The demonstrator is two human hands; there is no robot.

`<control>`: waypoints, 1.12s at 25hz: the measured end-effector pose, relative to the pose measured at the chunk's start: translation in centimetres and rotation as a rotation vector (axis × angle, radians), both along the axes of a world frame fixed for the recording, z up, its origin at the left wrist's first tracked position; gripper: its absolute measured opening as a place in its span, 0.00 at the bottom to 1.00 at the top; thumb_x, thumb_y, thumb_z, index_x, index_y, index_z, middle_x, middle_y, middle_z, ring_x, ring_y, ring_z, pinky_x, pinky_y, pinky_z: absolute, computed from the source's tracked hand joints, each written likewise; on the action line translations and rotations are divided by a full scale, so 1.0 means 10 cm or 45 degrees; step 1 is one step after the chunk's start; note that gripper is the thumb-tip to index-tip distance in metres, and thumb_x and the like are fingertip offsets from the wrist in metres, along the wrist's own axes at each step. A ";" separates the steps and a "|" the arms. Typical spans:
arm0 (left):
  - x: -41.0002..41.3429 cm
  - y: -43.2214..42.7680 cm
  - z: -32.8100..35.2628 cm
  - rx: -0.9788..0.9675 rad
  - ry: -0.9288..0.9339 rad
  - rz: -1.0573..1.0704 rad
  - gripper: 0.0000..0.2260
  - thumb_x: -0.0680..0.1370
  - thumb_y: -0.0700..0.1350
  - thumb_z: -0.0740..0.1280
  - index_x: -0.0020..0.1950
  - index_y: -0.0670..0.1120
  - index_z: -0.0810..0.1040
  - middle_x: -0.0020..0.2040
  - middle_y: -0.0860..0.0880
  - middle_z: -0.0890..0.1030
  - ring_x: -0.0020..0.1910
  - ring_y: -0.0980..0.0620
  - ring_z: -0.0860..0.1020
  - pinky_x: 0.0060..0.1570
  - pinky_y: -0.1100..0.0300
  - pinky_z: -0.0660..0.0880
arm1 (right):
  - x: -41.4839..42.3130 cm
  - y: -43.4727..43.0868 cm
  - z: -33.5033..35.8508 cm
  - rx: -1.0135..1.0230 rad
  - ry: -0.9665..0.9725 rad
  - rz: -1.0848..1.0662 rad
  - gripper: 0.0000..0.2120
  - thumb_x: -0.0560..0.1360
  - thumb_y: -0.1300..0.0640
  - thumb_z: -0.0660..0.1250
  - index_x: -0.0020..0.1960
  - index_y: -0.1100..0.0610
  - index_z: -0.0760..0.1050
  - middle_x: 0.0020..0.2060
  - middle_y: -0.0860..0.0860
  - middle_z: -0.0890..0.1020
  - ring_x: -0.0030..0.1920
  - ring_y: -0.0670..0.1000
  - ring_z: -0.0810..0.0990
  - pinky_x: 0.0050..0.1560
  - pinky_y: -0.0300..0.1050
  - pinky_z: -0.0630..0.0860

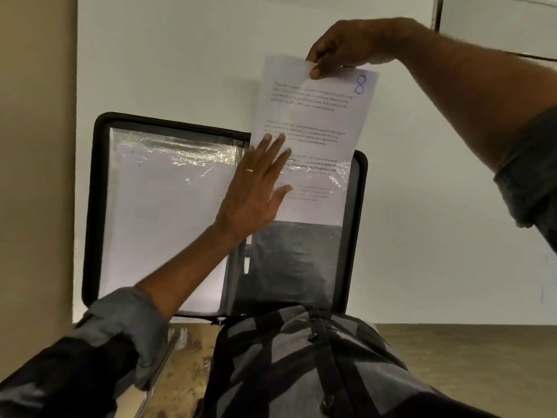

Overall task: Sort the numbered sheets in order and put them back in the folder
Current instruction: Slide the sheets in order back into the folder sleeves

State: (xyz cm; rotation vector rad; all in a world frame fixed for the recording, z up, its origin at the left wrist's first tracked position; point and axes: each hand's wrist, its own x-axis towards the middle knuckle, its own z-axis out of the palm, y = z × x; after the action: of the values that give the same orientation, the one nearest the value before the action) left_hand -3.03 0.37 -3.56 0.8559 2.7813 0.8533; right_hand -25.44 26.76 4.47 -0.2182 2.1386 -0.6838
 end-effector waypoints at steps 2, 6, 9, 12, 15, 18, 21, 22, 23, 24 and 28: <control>0.24 -0.01 -0.09 -0.067 -0.038 -0.100 0.30 0.85 0.55 0.62 0.82 0.42 0.59 0.83 0.43 0.55 0.83 0.44 0.51 0.80 0.41 0.52 | 0.07 -0.02 -0.11 -0.072 -0.120 -0.028 0.11 0.79 0.57 0.71 0.61 0.58 0.82 0.54 0.56 0.86 0.48 0.51 0.86 0.54 0.46 0.84; 0.55 -0.05 -0.24 -0.153 -0.064 -0.214 0.31 0.85 0.55 0.59 0.82 0.42 0.57 0.83 0.43 0.55 0.83 0.44 0.51 0.80 0.42 0.53 | 0.30 -0.12 -0.35 -0.190 -0.386 -0.067 0.13 0.79 0.61 0.70 0.62 0.62 0.81 0.51 0.54 0.87 0.49 0.50 0.86 0.52 0.43 0.84; 0.62 -0.05 -0.30 -0.249 -0.031 -0.276 0.31 0.85 0.57 0.58 0.83 0.42 0.55 0.83 0.42 0.53 0.83 0.44 0.51 0.80 0.41 0.53 | 0.47 -0.20 -0.45 -0.209 -0.470 -0.066 0.12 0.79 0.61 0.71 0.61 0.60 0.82 0.51 0.54 0.87 0.50 0.51 0.86 0.53 0.44 0.84; 0.68 -0.04 -0.32 -0.326 0.003 -0.307 0.32 0.85 0.58 0.58 0.83 0.41 0.54 0.84 0.43 0.52 0.83 0.44 0.49 0.80 0.41 0.52 | 0.62 -0.31 -0.46 -0.219 -0.562 -0.038 0.11 0.79 0.61 0.71 0.60 0.58 0.82 0.51 0.53 0.88 0.51 0.50 0.87 0.49 0.41 0.84; 0.79 0.00 -0.32 -0.349 0.006 -0.317 0.33 0.85 0.59 0.56 0.83 0.41 0.53 0.84 0.43 0.52 0.83 0.44 0.49 0.80 0.41 0.51 | 0.74 -0.41 -0.44 -0.205 -0.626 -0.005 0.12 0.79 0.63 0.70 0.61 0.58 0.81 0.50 0.52 0.88 0.52 0.51 0.87 0.48 0.41 0.83; 0.94 0.01 -0.32 -0.384 0.006 -0.310 0.33 0.85 0.61 0.52 0.83 0.41 0.51 0.84 0.43 0.50 0.83 0.45 0.48 0.80 0.40 0.51 | 0.87 -0.48 -0.46 -0.177 -0.688 0.002 0.13 0.79 0.64 0.69 0.63 0.60 0.80 0.54 0.54 0.87 0.54 0.52 0.86 0.49 0.42 0.84; 1.09 0.00 -0.31 -0.425 0.023 -0.279 0.34 0.85 0.62 0.52 0.84 0.42 0.51 0.84 0.43 0.48 0.83 0.44 0.46 0.80 0.40 0.50 | 1.05 -0.53 -0.50 -0.154 -0.746 0.006 0.13 0.79 0.63 0.70 0.63 0.61 0.80 0.53 0.54 0.87 0.55 0.54 0.86 0.50 0.42 0.84; 1.14 0.00 -0.31 -0.432 0.028 -0.269 0.34 0.85 0.62 0.52 0.84 0.41 0.51 0.84 0.43 0.48 0.83 0.44 0.46 0.80 0.39 0.50 | 1.11 -0.54 -0.51 -0.146 -0.744 -0.008 0.13 0.79 0.63 0.70 0.63 0.62 0.80 0.51 0.53 0.87 0.53 0.52 0.87 0.49 0.42 0.84; 1.19 0.01 -0.30 -0.433 0.029 -0.259 0.35 0.85 0.62 0.52 0.84 0.41 0.51 0.84 0.42 0.48 0.83 0.44 0.46 0.79 0.39 0.50 | 1.16 -0.56 -0.52 -0.138 -0.732 -0.021 0.14 0.79 0.62 0.70 0.64 0.62 0.80 0.50 0.52 0.88 0.50 0.51 0.87 0.48 0.42 0.84; 1.26 0.02 -0.30 -0.427 0.027 -0.248 0.35 0.85 0.63 0.52 0.83 0.41 0.51 0.84 0.42 0.48 0.83 0.44 0.46 0.79 0.38 0.50 | 1.21 -0.56 -0.52 -0.132 -0.718 -0.029 0.15 0.78 0.61 0.71 0.64 0.61 0.80 0.50 0.52 0.88 0.49 0.50 0.87 0.47 0.42 0.84; 1.52 0.09 -0.31 -0.434 0.036 -0.221 0.36 0.85 0.64 0.51 0.84 0.41 0.49 0.84 0.42 0.46 0.83 0.44 0.44 0.78 0.36 0.49 | 1.36 -0.57 -0.44 -0.163 -0.630 -0.122 0.13 0.79 0.59 0.70 0.63 0.59 0.81 0.51 0.53 0.87 0.48 0.51 0.87 0.46 0.43 0.84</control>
State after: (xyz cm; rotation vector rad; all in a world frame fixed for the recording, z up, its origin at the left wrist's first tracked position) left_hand 12.17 1.30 -6.63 1.0280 2.7085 0.3288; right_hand -11.85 21.03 0.05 -0.0094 1.6423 -0.8338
